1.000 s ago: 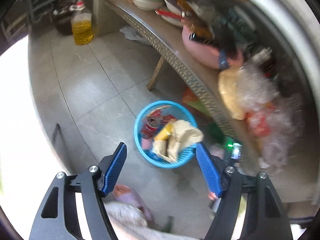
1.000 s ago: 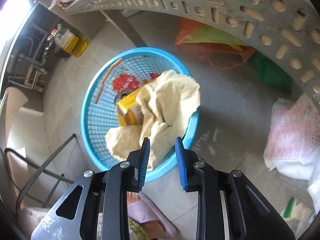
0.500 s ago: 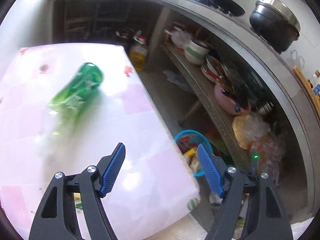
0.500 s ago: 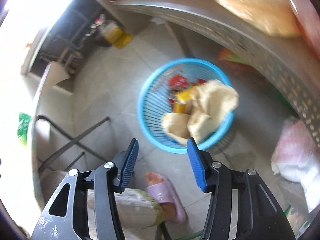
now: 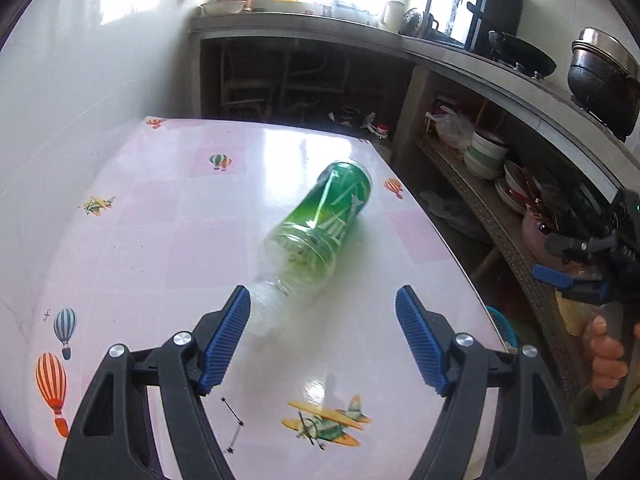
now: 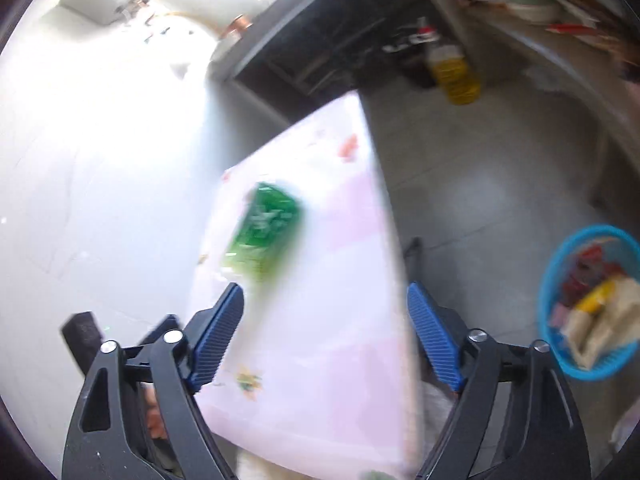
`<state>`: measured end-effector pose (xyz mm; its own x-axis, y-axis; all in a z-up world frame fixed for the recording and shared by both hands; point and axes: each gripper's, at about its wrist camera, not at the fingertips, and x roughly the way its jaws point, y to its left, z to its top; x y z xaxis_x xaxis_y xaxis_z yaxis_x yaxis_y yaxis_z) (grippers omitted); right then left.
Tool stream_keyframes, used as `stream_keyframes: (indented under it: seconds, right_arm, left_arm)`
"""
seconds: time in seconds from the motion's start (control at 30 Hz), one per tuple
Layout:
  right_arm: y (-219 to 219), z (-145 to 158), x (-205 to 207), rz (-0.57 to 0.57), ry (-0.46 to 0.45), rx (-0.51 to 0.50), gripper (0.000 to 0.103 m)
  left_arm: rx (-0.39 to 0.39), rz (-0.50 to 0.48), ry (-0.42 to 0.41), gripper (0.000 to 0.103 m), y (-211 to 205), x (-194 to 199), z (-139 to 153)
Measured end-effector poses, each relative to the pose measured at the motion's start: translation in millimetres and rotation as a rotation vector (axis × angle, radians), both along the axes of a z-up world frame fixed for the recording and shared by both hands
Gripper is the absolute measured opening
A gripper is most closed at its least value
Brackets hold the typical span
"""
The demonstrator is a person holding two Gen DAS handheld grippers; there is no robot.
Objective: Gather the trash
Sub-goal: 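Move both open tools back over the table toward the green bottle, then close the right tool around the green-labelled plastic bottle, then carry the green bottle over the blue basket with the right tool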
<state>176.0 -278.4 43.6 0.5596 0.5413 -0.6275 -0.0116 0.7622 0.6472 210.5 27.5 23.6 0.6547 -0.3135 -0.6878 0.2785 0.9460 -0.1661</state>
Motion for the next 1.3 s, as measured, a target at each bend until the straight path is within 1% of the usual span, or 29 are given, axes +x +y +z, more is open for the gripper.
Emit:
stream_keyframes:
  seconds: [0.07,0.13,0.2,0.3,0.37,0.43,0.53,0.57,0.67,0.7,0.8,0.83,0.9,1.03,1.13,1.3]
  right_arm:
    - [24,1,28,0.033,0.037,0.002,0.084]
    - [47,-4,58,0.064,0.086,0.011,0.084]
    - [69,-12,87,0.080,0.132,0.031,0.084]
    - [99,-22,117,0.078,0.197,0.007,0.084]
    - [117,-32,136,0.089,0.229,-0.014,0.084]
    - [130,-42,150,0.079,0.266,-0.044,0.084]
    - [143,-55,163,0.075,0.308,-0.058,0.084]
    - [147,-58,166,0.077,0.318,-0.063,0.084]
    - [158,-65,172,0.087,0.341,-0.085,0.079]
    - [161,-68,173,0.091,0.349,-0.092,0.077]
    - [164,-76,172,0.094,0.368,-0.093,0.068]
    - [163,-79,171,0.093,0.372,-0.084,0.064]
    - [157,-81,166,0.092,0.376,-0.039,0.061]
    - [148,-81,155,0.075,0.372,-0.010,0.059]
    - [138,-77,138,0.060,0.361,0.023,0.059]
    - [122,-71,107,0.045,0.329,0.072,0.059]
  left_arm:
    - [0.001,0.015,0.000,0.073,10,13,-7]
    - [-0.012,0.031,0.026,0.073,20,28,-17]
    - [-0.051,0.036,0.070,0.073,29,38,-28]
    - [-0.107,0.031,0.126,0.073,36,48,-43]
    - [-0.136,0.023,0.148,0.072,35,51,-49]
    - [-0.159,0.010,0.166,0.067,37,55,-54]
    - [-0.195,-0.017,0.202,0.060,37,57,-59]
    - [-0.201,-0.024,0.209,0.055,37,56,-61]
    - [-0.233,-0.040,0.246,0.045,36,57,-68]
    - [-0.245,-0.045,0.256,0.043,36,57,-70]
    - [-0.253,-0.067,0.256,0.040,30,52,-70]
    - [-0.256,-0.074,0.255,0.040,28,50,-70]
    - [-0.269,-0.089,0.261,0.039,24,48,-70]
    - [-0.275,-0.106,0.265,0.038,17,39,-70]
    - [-0.287,-0.129,0.263,0.038,13,30,-65]
    - [-0.307,-0.181,0.256,0.038,-1,0,-56]
